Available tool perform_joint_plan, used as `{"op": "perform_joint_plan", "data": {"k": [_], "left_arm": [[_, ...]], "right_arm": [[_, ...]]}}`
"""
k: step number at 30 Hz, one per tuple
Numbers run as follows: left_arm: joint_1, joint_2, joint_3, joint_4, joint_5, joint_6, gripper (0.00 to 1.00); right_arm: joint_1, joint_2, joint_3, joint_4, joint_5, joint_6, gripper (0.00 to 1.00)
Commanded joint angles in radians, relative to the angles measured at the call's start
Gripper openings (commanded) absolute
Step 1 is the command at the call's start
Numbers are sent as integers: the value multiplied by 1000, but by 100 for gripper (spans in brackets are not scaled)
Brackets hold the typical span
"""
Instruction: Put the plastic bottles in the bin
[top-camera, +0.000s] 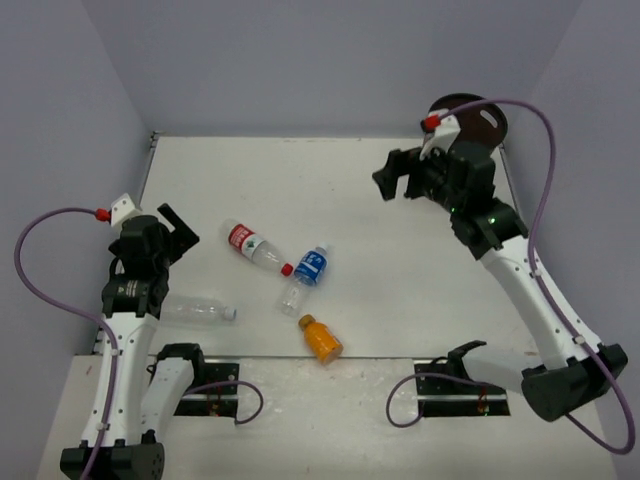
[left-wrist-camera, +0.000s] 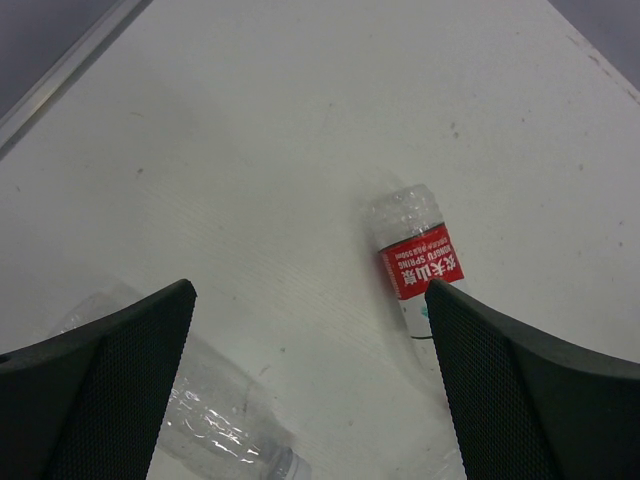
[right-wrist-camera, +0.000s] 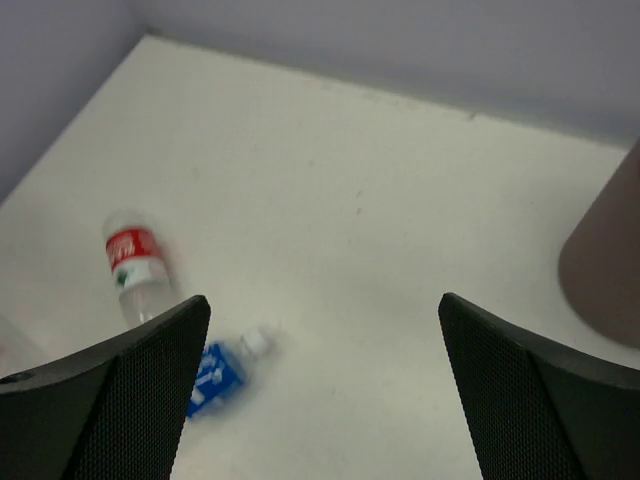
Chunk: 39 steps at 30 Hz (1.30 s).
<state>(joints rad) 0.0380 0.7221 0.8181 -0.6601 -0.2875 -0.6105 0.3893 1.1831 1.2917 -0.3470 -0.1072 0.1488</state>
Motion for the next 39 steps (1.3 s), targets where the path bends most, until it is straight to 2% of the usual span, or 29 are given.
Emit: {"op": "perform_joint_plan", "data": {"k": [1,5,7,9,13,19,23,27,32,34,37,39], "left_arm": [[-3,25,-20,34,54,-15,100],[-3,16,-39,56,92,-26,100],[-3,10,-48,63,97,-24,100],[-3,8,-53,64,104,-21,100],[-3,1,-58,55,107,-20,100],[-3,-18,-57,35,102,-9,100],[-2,-23,-54,30,106,-7,100],[-3,-23,-56,30,97,-8,100],[-3,-16,-59,30,90,-8,100],[-1,-13,-59,30,87,-8,100],[-2,-14,-59,33,85,-11,100],[-1,-17,-61,33,81,-11,100]], "right_arm": [[179,-127,-225,-80,-66,1,99],[457,-172,-403,-59,-5,124,99],[552,-158,-453,-62,37,189,99],[678,-106,-476,-73,109,257,99],[848,48,-494,0,170,324,99],[938,223,-454,128,200,370,99],[951,314,-421,114,314,406,99],[951,419,-392,113,336,414,99],[956,458,-390,117,351,465,97],[959,455,-394,118,364,473,93],[962,453,-388,107,372,462,74],[961,445,-390,103,377,465,54]]}}
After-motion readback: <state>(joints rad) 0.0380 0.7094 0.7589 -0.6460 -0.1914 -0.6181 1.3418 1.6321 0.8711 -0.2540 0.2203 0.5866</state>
